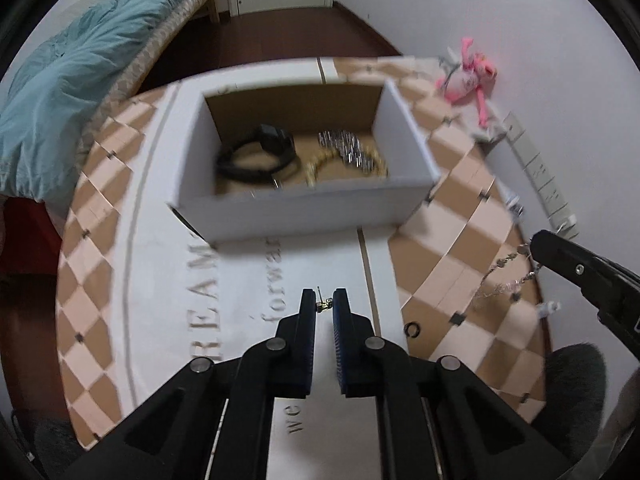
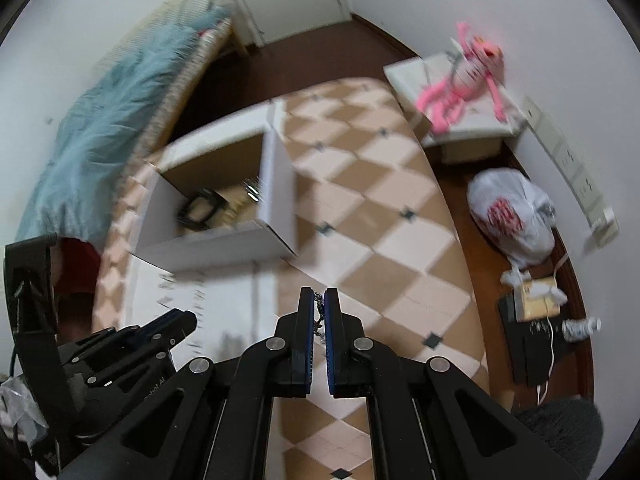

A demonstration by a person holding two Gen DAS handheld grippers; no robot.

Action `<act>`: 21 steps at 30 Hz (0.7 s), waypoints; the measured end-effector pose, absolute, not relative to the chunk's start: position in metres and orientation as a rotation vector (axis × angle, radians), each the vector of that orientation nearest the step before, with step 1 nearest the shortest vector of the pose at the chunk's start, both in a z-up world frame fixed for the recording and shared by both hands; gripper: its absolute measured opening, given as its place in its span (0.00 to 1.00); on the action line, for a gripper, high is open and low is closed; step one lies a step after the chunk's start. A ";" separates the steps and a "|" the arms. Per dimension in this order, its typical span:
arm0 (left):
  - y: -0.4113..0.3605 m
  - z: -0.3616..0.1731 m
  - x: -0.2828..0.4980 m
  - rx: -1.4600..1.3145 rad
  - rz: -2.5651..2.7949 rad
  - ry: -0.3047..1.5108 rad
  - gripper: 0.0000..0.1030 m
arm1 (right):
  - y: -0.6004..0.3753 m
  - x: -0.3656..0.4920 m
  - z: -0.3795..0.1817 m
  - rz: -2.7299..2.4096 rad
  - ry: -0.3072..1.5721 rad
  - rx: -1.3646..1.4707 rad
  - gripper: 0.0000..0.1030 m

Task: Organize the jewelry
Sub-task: 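Carry the necklace and earring over the white box with both tools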

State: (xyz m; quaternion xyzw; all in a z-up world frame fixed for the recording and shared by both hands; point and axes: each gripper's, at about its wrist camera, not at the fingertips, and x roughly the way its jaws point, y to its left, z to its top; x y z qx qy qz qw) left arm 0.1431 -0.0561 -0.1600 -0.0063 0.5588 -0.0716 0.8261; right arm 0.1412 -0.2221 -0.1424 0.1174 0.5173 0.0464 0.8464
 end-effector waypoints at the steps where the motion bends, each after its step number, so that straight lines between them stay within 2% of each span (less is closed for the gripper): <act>1: -0.051 -0.151 0.145 -0.024 -0.157 1.178 0.06 | -0.220 0.144 -0.130 0.116 1.074 0.249 0.05; 7: -0.023 -0.094 0.173 -0.117 -0.187 1.118 0.06 | -0.204 0.168 -0.072 0.221 0.998 0.265 0.05; 11: -0.010 -0.078 0.207 -0.145 -0.187 1.117 0.06 | -0.185 0.197 -0.052 0.263 0.978 0.218 0.05; 21: 0.001 -0.110 0.271 -0.152 -0.184 1.226 0.06 | -0.161 0.269 -0.092 0.281 1.143 0.208 0.05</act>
